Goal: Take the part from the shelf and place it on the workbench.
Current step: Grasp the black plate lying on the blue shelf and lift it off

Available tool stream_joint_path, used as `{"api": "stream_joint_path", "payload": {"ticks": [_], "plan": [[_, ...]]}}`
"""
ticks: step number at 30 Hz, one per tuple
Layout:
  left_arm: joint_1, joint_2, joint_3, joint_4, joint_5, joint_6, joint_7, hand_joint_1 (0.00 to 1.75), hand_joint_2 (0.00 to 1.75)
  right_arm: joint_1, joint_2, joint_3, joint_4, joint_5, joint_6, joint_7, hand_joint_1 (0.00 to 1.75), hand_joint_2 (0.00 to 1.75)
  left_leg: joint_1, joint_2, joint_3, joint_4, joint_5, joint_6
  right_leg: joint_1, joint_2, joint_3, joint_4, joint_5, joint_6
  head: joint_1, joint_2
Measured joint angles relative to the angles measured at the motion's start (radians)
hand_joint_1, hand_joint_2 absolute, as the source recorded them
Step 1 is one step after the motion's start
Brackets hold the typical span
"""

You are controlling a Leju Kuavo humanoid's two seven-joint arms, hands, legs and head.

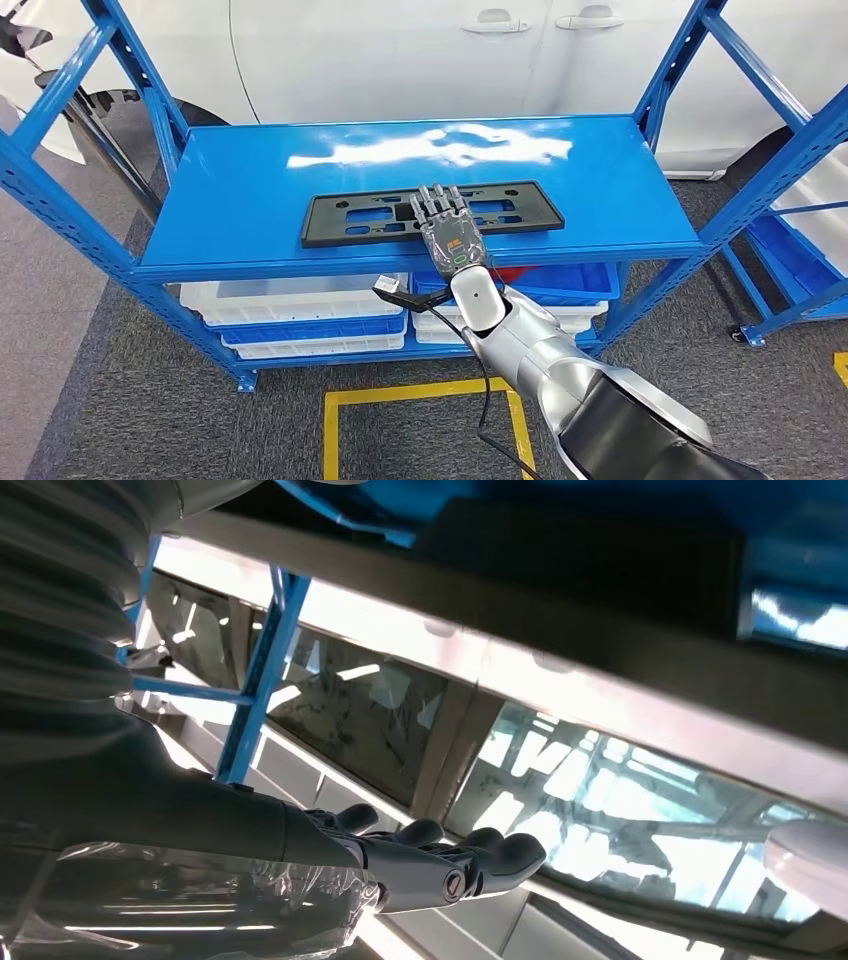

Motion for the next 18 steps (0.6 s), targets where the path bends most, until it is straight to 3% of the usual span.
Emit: {"api": "stream_joint_path", "payload": {"ticks": [1, 3, 5, 8, 9, 12, 13, 14, 16, 18], "plan": [[0.000, -0.001, 0.000, 0.000, 0.000, -0.002, -0.001, 0.00, 0.00, -0.001, 0.000, 0.000, 0.000, 0.001, 0.000, -0.001, 0.00, 1.75, -0.001, -0.001, 0.009, 0.000, -0.008, -0.002, 0.002, 0.000, 0.028, -0.073, 0.045, -0.007, 0.000, 0.000], [-0.003, -0.002, 0.000, 0.000, -0.001, -0.005, -0.002, 0.00, 0.00, -0.003, 0.000, -0.001, 0.000, 0.002, 0.000, -0.002, 0.00, 1.75, -0.004, -0.002, 0.021, 0.001, -0.022, -0.009, 0.008, -0.002, 0.073, -0.181, 0.086, -0.019, 0.000, 0.000], [-0.007, -0.003, 0.000, 0.000, -0.001, -0.007, -0.002, 0.00, 0.00, -0.004, 0.000, -0.001, 0.001, 0.002, 0.000, -0.002, 0.00, 1.75, -0.004, -0.002, 0.025, -0.001, -0.029, -0.020, 0.013, -0.003, 0.082, -0.204, 0.077, -0.027, 0.000, 0.000], [-0.009, -0.002, 0.000, 0.000, -0.003, -0.008, -0.003, 0.00, 0.00, -0.006, 0.002, -0.002, 0.000, 0.002, -0.001, -0.003, 0.00, 1.75, -0.004, 0.002, 0.023, 0.024, -0.053, -0.035, 0.003, -0.002, 0.106, -0.224, 0.071, -0.041, 0.000, 0.000], [-0.009, -0.002, 0.000, 0.000, -0.004, -0.007, -0.003, 0.00, 0.00, -0.007, 0.004, -0.002, -0.001, 0.003, -0.002, -0.004, 0.00, 1.75, -0.003, 0.003, 0.003, 0.069, -0.073, -0.040, 0.000, -0.003, 0.117, -0.230, 0.068, -0.045, -0.001, 0.000], [-0.008, -0.002, 0.000, 0.000, -0.005, -0.007, -0.004, 0.00, 0.00, -0.002, 0.006, -0.004, 0.000, 0.010, -0.004, -0.009, 0.00, 1.75, 0.002, 0.003, -0.115, 0.263, -0.131, -0.051, 0.001, -0.003, 0.134, -0.231, 0.053, -0.051, -0.001, 0.000], [-0.007, -0.002, 0.000, 0.000, -0.005, -0.007, -0.004, 0.00, 0.00, 0.002, 0.006, -0.005, 0.000, 0.012, -0.004, -0.011, 0.00, 1.75, 0.003, 0.003, -0.140, 0.288, -0.123, -0.053, 0.002, -0.002, 0.140, -0.230, 0.048, -0.051, -0.001, 0.000], [-0.005, -0.002, 0.000, 0.000, -0.006, -0.007, -0.004, 0.00, 0.00, 0.004, 0.007, -0.006, 0.000, 0.014, -0.005, -0.012, 0.00, 1.75, 0.004, 0.003, -0.144, 0.271, -0.094, -0.054, 0.002, -0.001, 0.147, -0.229, 0.041, -0.050, -0.001, 0.000], [-0.004, -0.002, 0.000, 0.000, -0.007, -0.007, -0.004, 0.00, 0.00, 0.006, 0.008, -0.008, 0.000, 0.017, -0.006, -0.017, 0.00, 1.75, 0.004, 0.004, -0.100, 0.140, -0.001, -0.050, 0.001, 0.000, 0.164, -0.225, 0.026, -0.045, -0.001, 0.000], [-0.007, -0.001, 0.000, 0.000, -0.008, -0.007, -0.004, 0.00, 0.00, 0.005, 0.011, -0.009, 0.000, 0.020, -0.006, -0.024, 0.00, 1.75, 0.001, 0.003, -0.051, 0.025, 0.045, -0.041, 0.005, 0.002, 0.172, -0.220, 0.013, -0.036, -0.001, 0.000]]}}
